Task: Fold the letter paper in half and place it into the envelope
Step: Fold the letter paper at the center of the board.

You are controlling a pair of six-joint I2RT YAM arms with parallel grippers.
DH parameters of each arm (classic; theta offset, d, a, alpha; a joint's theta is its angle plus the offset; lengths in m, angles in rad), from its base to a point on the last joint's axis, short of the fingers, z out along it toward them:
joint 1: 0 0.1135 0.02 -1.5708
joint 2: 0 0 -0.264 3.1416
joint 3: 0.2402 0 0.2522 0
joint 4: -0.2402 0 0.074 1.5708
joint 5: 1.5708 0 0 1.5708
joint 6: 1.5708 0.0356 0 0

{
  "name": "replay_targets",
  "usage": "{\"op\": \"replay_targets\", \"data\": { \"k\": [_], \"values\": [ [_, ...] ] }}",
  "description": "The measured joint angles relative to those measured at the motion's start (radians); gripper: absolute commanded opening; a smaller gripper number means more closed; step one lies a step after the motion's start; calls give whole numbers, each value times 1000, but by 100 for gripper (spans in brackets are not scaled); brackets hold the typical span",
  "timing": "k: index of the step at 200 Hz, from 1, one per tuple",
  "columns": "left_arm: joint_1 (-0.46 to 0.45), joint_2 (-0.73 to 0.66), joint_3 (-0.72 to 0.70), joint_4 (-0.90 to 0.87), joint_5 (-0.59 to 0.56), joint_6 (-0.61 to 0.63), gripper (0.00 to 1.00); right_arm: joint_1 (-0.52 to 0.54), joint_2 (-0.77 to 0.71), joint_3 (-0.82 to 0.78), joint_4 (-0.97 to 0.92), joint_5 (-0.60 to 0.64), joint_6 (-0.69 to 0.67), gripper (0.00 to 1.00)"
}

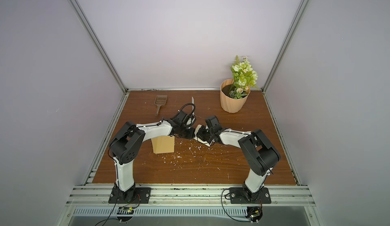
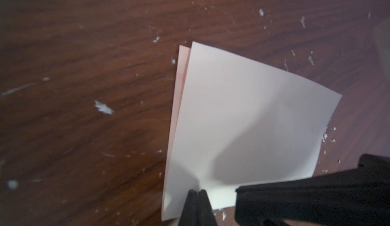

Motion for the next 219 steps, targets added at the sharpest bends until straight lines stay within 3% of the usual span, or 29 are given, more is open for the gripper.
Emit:
{"op": "replay_targets", "data": {
  "k": [140,219],
  "values": [
    [0,0,1,-3,-3,-6,0,19,38,-26,35,-2,0,0],
    [0,0,3,-9,-3,-1,0,19,-91,-164,18,9,3,0]
  ]
}}
